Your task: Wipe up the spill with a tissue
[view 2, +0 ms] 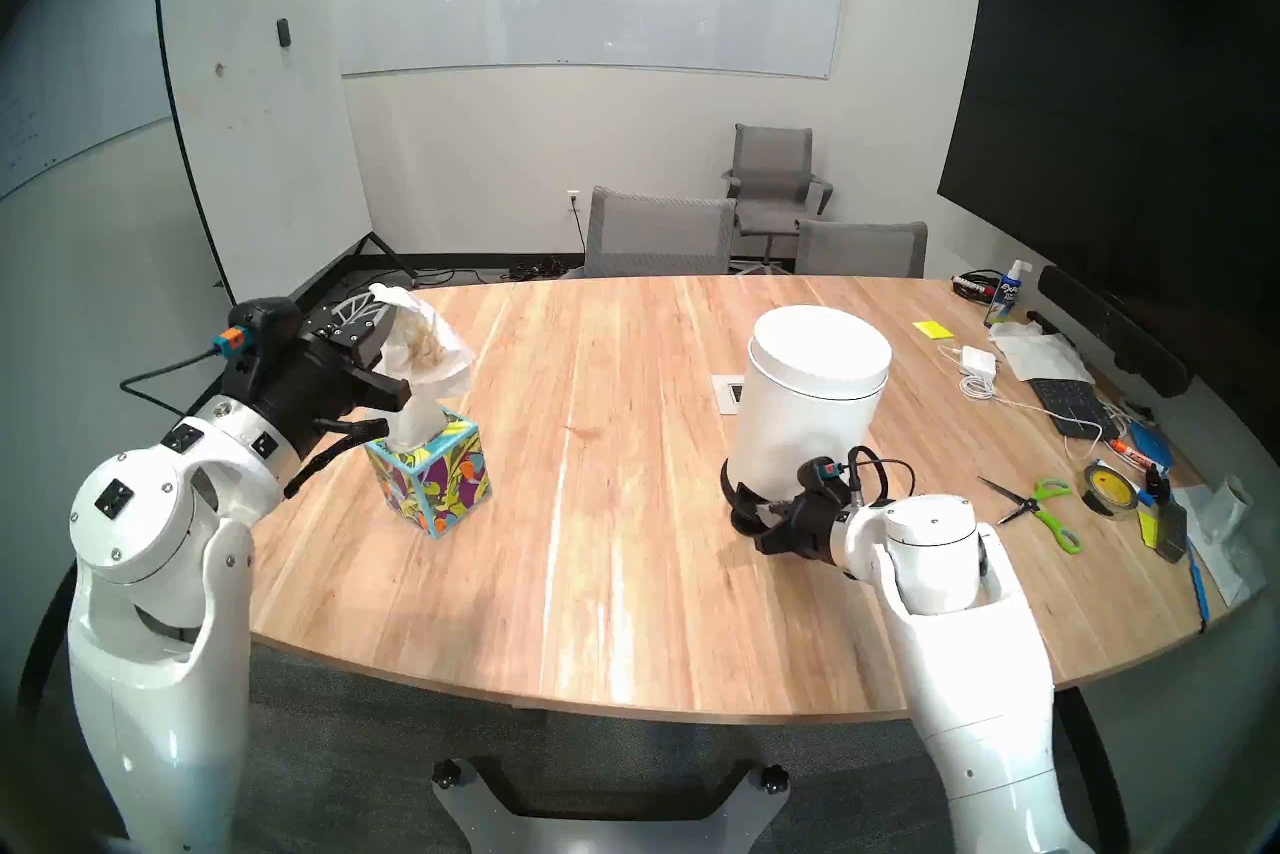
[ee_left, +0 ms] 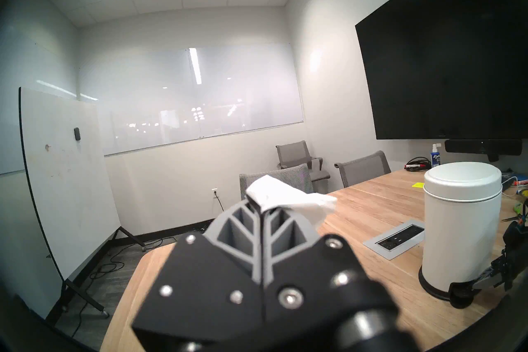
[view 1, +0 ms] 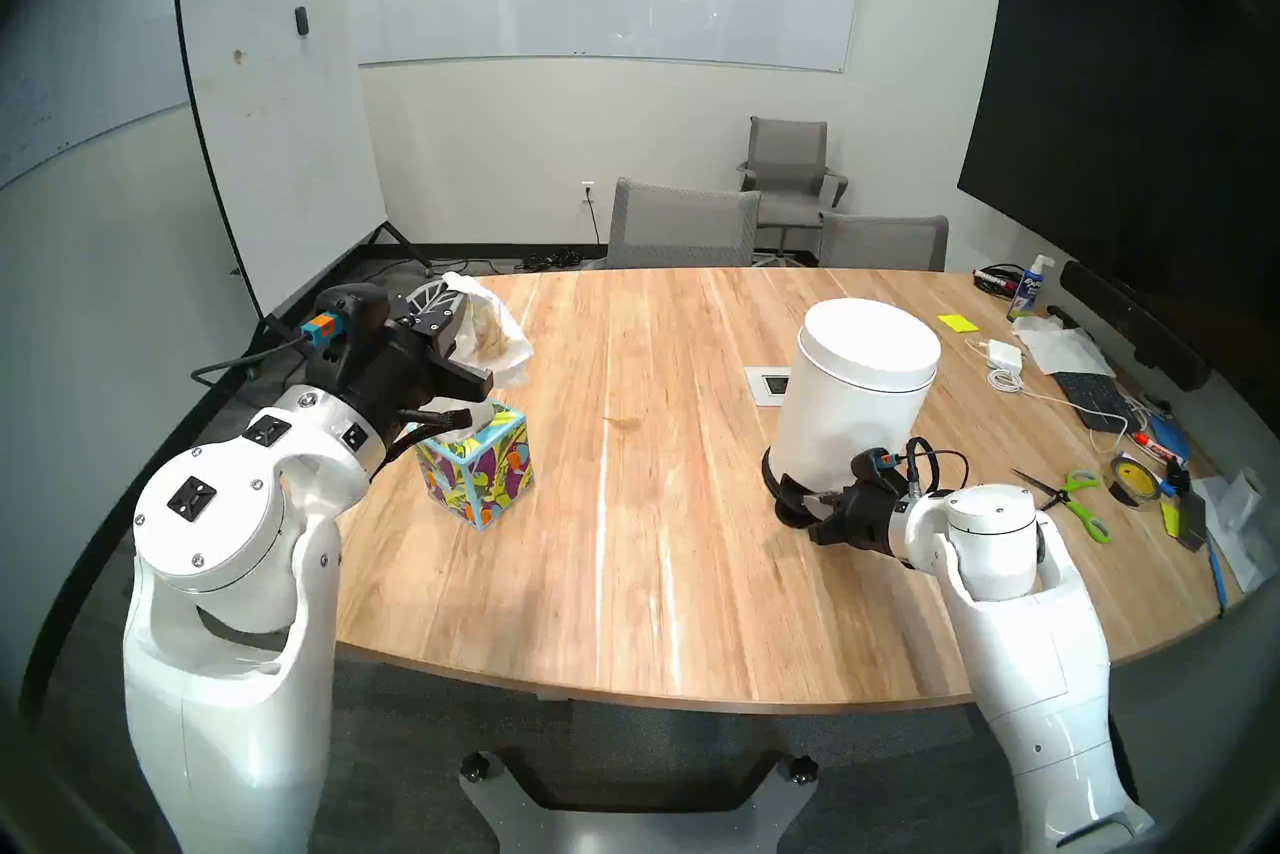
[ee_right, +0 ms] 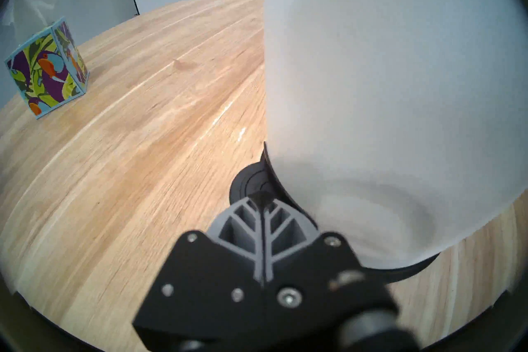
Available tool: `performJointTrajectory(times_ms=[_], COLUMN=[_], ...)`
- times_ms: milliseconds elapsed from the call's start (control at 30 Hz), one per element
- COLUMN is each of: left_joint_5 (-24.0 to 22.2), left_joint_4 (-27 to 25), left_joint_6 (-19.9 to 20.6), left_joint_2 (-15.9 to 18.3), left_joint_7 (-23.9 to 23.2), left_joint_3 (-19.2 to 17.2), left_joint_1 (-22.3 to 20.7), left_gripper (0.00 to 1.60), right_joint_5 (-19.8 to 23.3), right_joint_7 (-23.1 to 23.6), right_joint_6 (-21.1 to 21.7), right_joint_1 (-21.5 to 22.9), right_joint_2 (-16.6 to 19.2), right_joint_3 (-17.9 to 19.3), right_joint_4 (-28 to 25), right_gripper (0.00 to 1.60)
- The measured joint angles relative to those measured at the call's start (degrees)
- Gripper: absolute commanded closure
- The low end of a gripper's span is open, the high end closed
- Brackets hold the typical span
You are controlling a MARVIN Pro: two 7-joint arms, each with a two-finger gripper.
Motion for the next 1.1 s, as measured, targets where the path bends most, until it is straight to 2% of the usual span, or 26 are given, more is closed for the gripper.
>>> performJointTrajectory(times_ms=[733, 1100], left_joint_5=[-0.1, -0.2], left_joint_4=[0.0, 0.0], left_joint_6=[0.0, 0.0], left_joint_2=[0.1, 0.2], left_joint_7=[0.1, 0.2], left_joint_3=[0.0, 0.0], left_joint_1=[0.0, 0.0], left_gripper=[1.60, 1.60], right_joint_5=[-1.8, -3.0], right_joint_7=[4.2, 3.9], right_joint_6=[-1.7, -2.9], right_joint_1=[3.9, 4.6], right_joint_2=[2.6, 2.0], right_joint_3=[-2.6, -3.8], right_joint_4=[4.5, 6.4], right_gripper=[1.60, 1.60])
